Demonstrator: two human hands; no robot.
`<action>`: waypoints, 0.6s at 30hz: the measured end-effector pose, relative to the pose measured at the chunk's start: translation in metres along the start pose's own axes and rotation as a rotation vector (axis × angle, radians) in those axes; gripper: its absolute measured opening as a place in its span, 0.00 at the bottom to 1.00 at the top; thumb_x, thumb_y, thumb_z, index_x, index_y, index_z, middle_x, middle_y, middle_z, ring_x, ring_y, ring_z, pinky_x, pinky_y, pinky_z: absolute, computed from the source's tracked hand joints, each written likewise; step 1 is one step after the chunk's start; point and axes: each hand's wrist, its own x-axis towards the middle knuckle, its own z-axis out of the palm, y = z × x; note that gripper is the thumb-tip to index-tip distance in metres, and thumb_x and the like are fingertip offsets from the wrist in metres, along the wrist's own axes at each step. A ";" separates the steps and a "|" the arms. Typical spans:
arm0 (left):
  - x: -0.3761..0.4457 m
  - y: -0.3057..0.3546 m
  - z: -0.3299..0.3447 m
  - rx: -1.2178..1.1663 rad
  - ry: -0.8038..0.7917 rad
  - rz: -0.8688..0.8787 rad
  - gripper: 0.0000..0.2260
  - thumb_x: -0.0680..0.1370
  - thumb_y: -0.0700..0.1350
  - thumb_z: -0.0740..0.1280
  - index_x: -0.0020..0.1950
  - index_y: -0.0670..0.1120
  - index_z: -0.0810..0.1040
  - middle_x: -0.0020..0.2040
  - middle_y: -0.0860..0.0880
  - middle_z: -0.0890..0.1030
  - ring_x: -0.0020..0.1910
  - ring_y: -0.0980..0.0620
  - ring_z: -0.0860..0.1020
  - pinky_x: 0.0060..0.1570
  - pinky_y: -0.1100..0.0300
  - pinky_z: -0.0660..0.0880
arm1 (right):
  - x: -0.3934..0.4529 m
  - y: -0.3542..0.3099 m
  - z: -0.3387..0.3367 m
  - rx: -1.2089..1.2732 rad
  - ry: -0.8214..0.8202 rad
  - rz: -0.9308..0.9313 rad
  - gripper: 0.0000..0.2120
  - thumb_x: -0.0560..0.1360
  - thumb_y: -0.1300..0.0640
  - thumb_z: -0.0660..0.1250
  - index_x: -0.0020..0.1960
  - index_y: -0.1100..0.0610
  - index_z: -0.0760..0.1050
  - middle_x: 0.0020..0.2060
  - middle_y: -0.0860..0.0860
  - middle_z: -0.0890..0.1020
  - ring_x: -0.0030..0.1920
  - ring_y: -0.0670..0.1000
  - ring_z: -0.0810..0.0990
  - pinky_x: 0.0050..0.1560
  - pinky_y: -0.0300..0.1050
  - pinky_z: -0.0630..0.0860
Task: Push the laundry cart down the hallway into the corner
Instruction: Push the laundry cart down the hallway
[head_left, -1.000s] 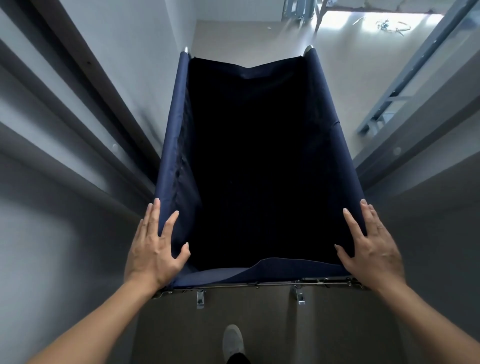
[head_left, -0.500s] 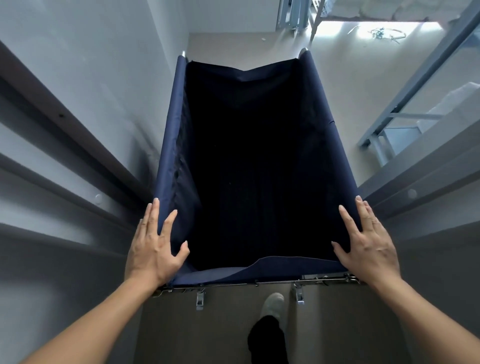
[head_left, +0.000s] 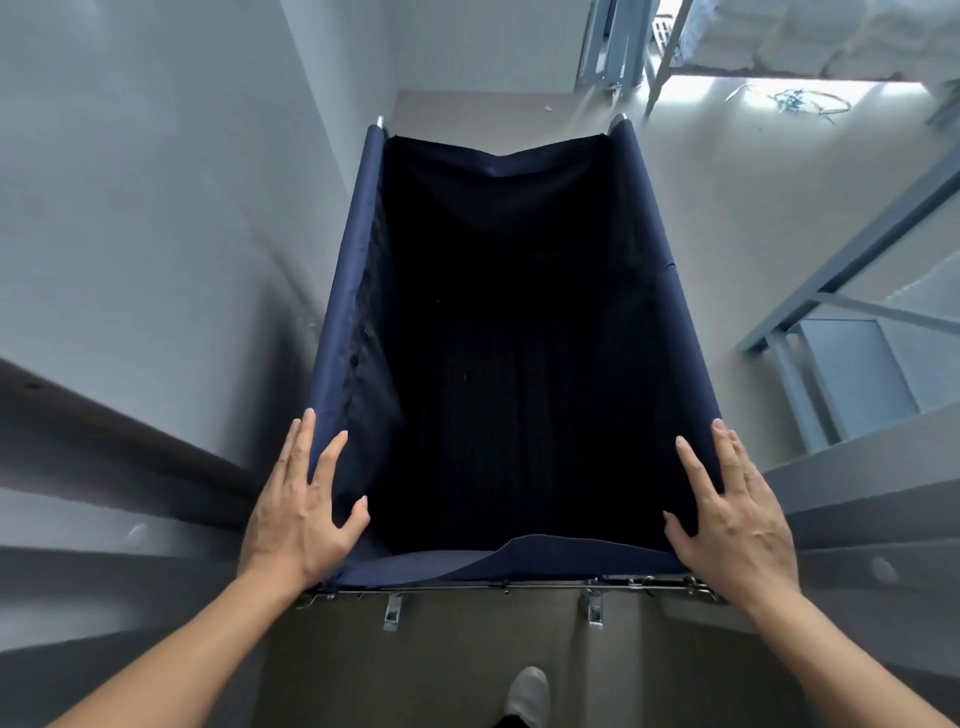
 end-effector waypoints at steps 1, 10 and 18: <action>0.010 0.002 -0.001 0.001 -0.005 -0.001 0.39 0.73 0.64 0.53 0.80 0.44 0.65 0.85 0.42 0.48 0.83 0.42 0.53 0.75 0.43 0.66 | 0.012 0.002 0.001 0.004 -0.003 -0.003 0.48 0.68 0.51 0.81 0.83 0.54 0.62 0.84 0.61 0.55 0.81 0.65 0.63 0.76 0.63 0.70; 0.101 0.013 -0.016 0.000 -0.013 -0.045 0.41 0.71 0.65 0.51 0.79 0.43 0.67 0.84 0.42 0.50 0.83 0.41 0.55 0.71 0.41 0.71 | 0.113 0.004 0.000 0.028 -0.005 -0.026 0.47 0.68 0.52 0.81 0.82 0.55 0.65 0.84 0.62 0.58 0.81 0.65 0.64 0.75 0.64 0.71; 0.183 0.007 -0.022 0.017 -0.012 -0.054 0.42 0.71 0.66 0.50 0.80 0.46 0.64 0.85 0.44 0.47 0.84 0.44 0.51 0.72 0.42 0.70 | 0.199 0.001 0.002 0.016 -0.006 -0.038 0.46 0.69 0.50 0.80 0.82 0.55 0.65 0.84 0.62 0.58 0.81 0.65 0.65 0.76 0.63 0.70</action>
